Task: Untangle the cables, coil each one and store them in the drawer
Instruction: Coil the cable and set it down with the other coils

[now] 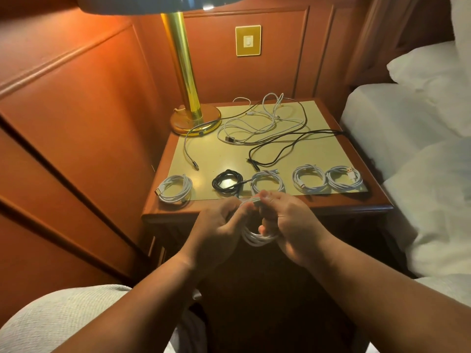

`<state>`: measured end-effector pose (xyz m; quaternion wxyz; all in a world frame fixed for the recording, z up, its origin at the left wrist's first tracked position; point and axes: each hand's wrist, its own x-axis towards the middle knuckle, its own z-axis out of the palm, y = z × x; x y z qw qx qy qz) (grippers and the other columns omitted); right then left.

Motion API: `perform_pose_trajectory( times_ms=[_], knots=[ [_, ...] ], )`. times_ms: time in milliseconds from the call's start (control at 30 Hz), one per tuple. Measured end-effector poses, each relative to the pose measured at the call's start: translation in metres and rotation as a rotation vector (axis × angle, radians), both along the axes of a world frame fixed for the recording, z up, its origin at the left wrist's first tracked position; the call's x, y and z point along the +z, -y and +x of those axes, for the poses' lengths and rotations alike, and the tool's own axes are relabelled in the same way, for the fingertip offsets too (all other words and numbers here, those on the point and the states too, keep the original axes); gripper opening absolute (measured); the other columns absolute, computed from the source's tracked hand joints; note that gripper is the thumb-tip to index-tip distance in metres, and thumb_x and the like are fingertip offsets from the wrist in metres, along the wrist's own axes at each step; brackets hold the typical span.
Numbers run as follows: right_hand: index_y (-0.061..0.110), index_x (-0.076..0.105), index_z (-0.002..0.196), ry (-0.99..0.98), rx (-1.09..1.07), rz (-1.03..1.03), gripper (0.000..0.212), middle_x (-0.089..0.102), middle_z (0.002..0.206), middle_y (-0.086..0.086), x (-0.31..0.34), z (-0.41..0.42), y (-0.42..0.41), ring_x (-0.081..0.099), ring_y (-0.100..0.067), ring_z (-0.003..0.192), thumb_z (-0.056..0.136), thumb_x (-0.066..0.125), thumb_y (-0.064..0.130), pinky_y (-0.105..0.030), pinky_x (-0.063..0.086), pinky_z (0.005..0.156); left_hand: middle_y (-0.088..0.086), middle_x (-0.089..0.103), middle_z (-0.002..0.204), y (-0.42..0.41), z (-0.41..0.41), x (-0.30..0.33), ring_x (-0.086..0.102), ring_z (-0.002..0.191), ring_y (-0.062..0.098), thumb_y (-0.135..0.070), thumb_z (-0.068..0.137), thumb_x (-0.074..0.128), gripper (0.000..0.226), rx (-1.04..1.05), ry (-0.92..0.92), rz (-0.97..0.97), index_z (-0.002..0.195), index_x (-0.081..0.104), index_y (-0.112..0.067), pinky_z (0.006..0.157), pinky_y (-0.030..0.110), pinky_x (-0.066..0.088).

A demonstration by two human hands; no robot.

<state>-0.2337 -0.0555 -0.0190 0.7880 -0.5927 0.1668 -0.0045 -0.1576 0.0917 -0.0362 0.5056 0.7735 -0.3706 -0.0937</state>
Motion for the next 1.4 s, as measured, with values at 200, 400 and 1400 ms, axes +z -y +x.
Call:
perform_pose_trajectory(
  times_ms=[200, 400, 1400],
  knots=[
    [-0.006, 0.057, 0.085, 0.032, 0.027, -0.6, 0.032, 0.044, 0.058, 0.002, 0.014, 0.001, 0.014, 0.039, -0.005, 0.048, 0.101, 0.049, 0.02, -0.029, 0.034, 0.054, 0.0, 0.061, 0.081, -0.011, 0.012, 0.011, 0.054, 0.066, 0.009, -0.028, 0.099, 0.056, 0.012, -0.035, -0.045, 0.081, 0.105, 0.063, -0.02, 0.06, 0.026, 0.046],
    [0.007, 0.05, 0.077, 0.055, 0.076, -0.083, 0.028, 0.032, 0.058, -0.001, 0.017, -0.004, 0.017, 0.026, -0.013, 0.051, 0.103, 0.042, 0.015, -0.024, 0.032, 0.048, 0.0, 0.068, 0.1, -0.008, 0.006, 0.014, 0.065, 0.093, 0.021, -0.034, 0.088, 0.071, 0.019, 0.003, -0.267, -0.07, 0.092, 0.075, -0.016, 0.081, 0.035, 0.056],
    [0.01, 0.061, 0.095, 0.141, 0.016, -0.679, 0.021, 0.068, 0.086, -0.007, -0.013, 0.006, 0.002, 0.065, -0.02, 0.08, 0.103, 0.049, 0.025, -0.04, 0.054, 0.075, 0.024, 0.06, 0.118, 0.001, -0.013, 0.01, 0.066, 0.106, 0.039, 0.001, 0.071, 0.068, 0.065, -0.055, -1.06, -0.242, 0.131, 0.05, -0.013, 0.095, 0.048, 0.054]
  ],
)
